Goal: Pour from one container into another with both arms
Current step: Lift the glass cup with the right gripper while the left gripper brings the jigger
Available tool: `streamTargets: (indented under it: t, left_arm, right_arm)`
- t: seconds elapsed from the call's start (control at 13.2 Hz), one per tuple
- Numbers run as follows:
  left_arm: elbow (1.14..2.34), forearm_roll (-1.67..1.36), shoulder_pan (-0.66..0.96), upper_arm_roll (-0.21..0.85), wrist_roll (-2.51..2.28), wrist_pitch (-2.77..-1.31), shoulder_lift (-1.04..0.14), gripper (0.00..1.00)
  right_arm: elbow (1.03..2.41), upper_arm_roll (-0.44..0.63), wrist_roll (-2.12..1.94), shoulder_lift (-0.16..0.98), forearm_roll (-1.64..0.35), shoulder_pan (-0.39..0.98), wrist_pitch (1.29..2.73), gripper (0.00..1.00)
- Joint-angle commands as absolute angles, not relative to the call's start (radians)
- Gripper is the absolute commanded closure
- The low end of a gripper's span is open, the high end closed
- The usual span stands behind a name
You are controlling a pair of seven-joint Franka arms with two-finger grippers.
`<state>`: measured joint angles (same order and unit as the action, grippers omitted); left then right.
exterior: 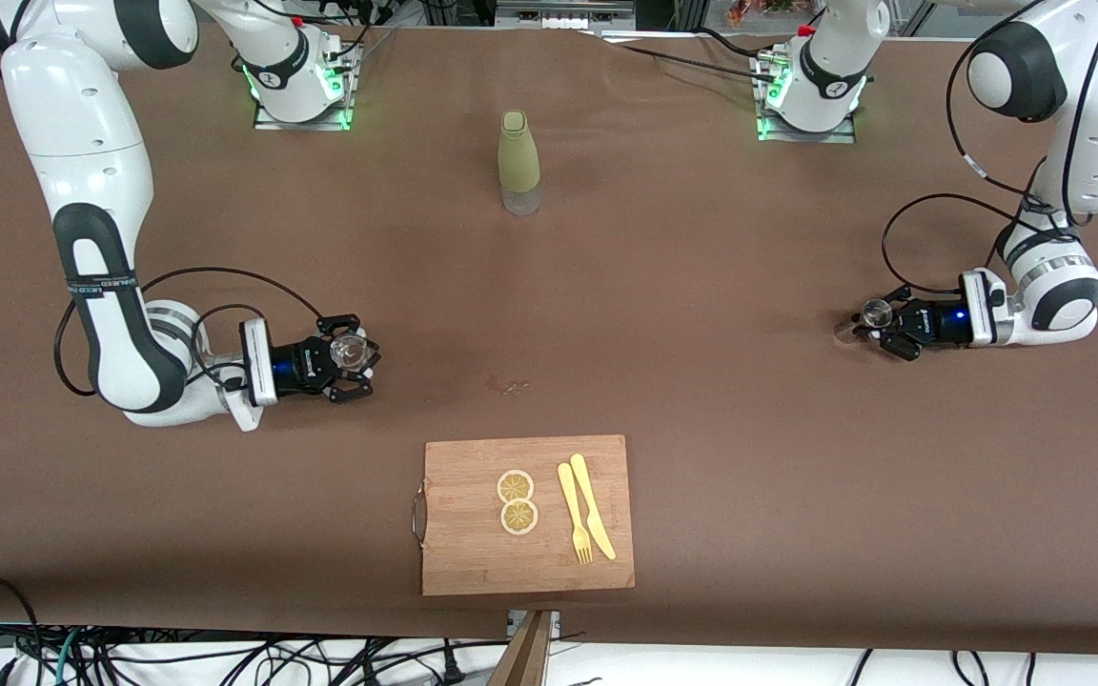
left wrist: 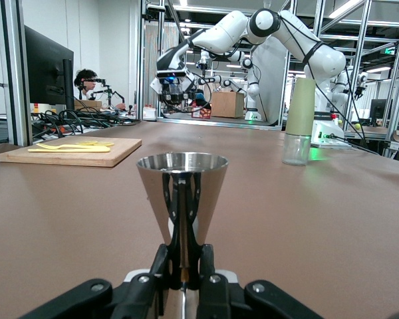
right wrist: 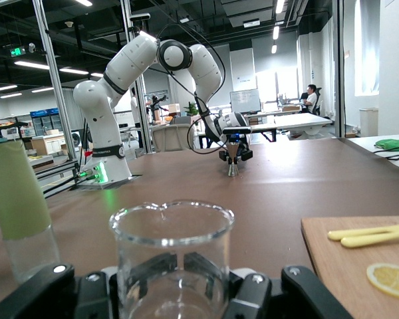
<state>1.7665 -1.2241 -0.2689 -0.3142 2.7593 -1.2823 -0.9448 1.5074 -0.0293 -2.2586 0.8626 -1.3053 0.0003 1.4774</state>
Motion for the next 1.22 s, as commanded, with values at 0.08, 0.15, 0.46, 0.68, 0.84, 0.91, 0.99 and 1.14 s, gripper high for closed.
streamTargets:
  t: [0.08,0.15,0.46,0.68,0.84,0.91,0.99,1.14]
  left_arm:
    - [1.769,-1.250,-0.265,-0.288,2.928,-1.290,-0.980,1.00]
    - [1.769,-1.249,-0.262,-0.278,2.925,-1.292,-0.977,1.00]
    - [1.752,-1.262,-0.174,-0.273,2.857,-1.293,-0.942,1.00]
    - [1.750,-1.379,-0.060,-0.236,2.772,-1.327,-0.931,1.00]
    - [1.727,-1.443,0.000,-0.210,2.731,-1.367,-0.923,1.00]
    - [1.711,-1.451,0.030,-0.204,2.706,-1.396,-0.920,1.00]
    - [1.709,-1.478,0.063,-0.203,2.669,-1.419,-0.917,1.00]
    - [1.698,-1.564,0.135,-0.195,2.635,-1.455,-0.911,1.00]
  right_arm:
    - [1.453,-0.038,-2.055,0.784,-1.289,0.096,1.600,1.00]
    - [1.444,-0.038,-2.015,0.773,-1.287,0.121,1.635,1.00]
    - [1.428,-0.037,-1.933,0.735,-1.282,0.230,1.785,1.00]
    - [1.428,-0.037,-1.850,0.716,-1.276,0.302,1.903,1.00]
    - [1.430,-0.035,-1.810,0.704,-1.275,0.349,1.991,1.00]
    - [1.433,-0.035,-1.787,0.698,-1.270,0.368,2.029,1.00]
    - [1.436,-0.035,-1.758,0.690,-1.255,0.380,2.075,1.00]
    - [1.436,-0.035,-1.698,0.689,-1.244,0.409,2.173,1.00]
